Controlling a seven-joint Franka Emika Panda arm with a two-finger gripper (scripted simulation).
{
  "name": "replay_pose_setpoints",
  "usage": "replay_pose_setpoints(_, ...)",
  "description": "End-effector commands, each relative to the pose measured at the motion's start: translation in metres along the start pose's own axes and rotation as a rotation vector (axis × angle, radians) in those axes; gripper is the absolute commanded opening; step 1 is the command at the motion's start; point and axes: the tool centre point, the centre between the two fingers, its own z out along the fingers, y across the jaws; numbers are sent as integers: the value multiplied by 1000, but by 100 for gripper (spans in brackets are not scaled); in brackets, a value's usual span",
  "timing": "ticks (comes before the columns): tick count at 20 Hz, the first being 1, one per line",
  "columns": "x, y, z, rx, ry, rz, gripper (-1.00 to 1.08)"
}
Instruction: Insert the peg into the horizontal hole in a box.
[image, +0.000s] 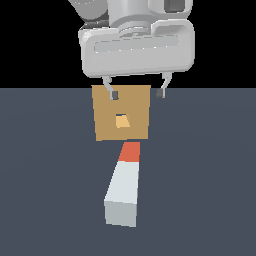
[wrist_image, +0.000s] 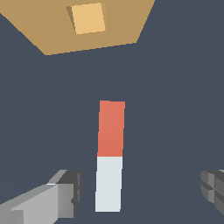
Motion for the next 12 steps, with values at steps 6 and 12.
replay_pose_setpoints(6,-9,-3,12,6,0,5,100)
replay_pose_setpoints(12,-43,-13,55,29,-1,22,100)
